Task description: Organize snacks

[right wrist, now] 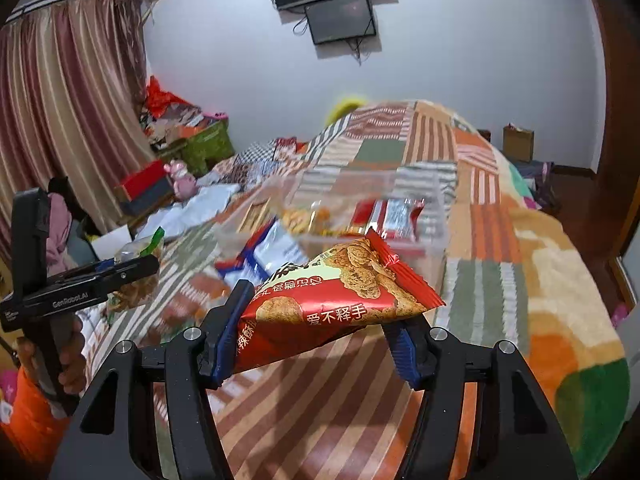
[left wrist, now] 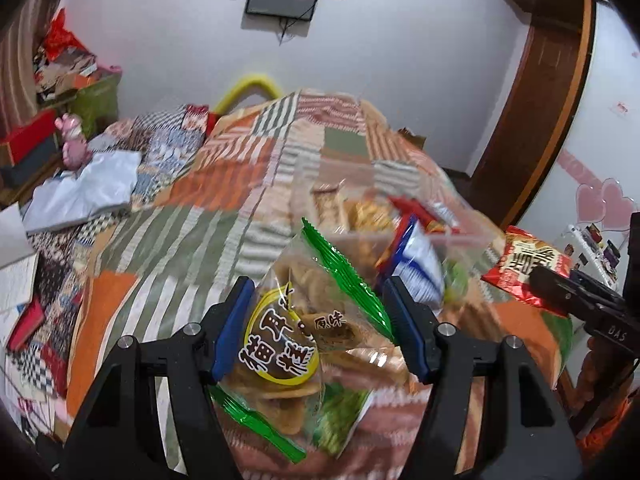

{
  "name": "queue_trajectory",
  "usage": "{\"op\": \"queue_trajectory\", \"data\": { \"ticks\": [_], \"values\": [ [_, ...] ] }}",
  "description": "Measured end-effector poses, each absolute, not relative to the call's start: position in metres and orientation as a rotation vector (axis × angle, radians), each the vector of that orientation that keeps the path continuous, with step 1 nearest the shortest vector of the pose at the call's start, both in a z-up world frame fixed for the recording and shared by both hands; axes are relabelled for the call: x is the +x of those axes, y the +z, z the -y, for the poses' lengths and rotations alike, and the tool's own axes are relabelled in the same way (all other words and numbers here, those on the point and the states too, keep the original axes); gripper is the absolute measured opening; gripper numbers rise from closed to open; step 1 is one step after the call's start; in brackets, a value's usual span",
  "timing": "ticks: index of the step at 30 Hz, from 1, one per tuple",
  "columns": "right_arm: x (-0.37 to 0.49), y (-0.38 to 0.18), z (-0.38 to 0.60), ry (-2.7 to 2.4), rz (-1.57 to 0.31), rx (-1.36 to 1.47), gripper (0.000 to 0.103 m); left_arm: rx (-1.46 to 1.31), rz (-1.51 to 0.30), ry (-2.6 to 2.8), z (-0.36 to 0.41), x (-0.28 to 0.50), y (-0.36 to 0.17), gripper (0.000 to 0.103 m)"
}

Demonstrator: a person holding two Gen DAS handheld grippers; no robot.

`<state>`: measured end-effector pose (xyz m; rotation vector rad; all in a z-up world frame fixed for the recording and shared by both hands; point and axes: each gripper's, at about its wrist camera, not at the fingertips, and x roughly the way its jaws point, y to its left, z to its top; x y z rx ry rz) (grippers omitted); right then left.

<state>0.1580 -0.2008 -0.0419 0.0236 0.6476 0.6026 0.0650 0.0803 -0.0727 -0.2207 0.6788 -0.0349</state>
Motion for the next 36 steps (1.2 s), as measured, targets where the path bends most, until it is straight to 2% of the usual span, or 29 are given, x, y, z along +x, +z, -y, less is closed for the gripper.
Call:
{"op": "queue_trajectory", "data": {
  "ticks": [17, 20, 21, 22, 30, 34, 36],
  "values": [
    [0.211, -0.024, 0.189, 0.612, -0.568, 0.051, 0.058, -0.168, -0.621, -0.098, -0.038, 0.146, -0.043, 0.066],
    [0.223, -0.025, 0.183, 0.619, -0.579, 0.036, 0.048, -0.153, -0.626, -0.095, -0.034, 0.161, -0.045, 0.066],
    [0.226, -0.026, 0.182, 0.623, -0.582, 0.034, 0.031, -0.149, -0.63, -0.095, -0.034, 0.166, -0.046, 0.066],
    [0.232, -0.028, 0.178, 0.632, -0.598, 0.028, 0.027, -0.143, -0.634, -0.093, -0.033, 0.172, -0.048, 0.066],
    [0.247, -0.052, 0.175, 0.631, -0.691, -0.023, 0.028, -0.123, -0.701, -0.06, -0.035, 0.21, -0.071, 0.066],
    [0.241, -0.059, 0.186, 0.637, -0.719, -0.029, 0.044, -0.106, -0.737, -0.059, -0.031, 0.223, -0.082, 0.066],
    [0.235, -0.06, 0.193, 0.631, -0.723, -0.029, 0.044, -0.097, -0.745, -0.057, -0.029, 0.226, -0.084, 0.066]
  ]
}}
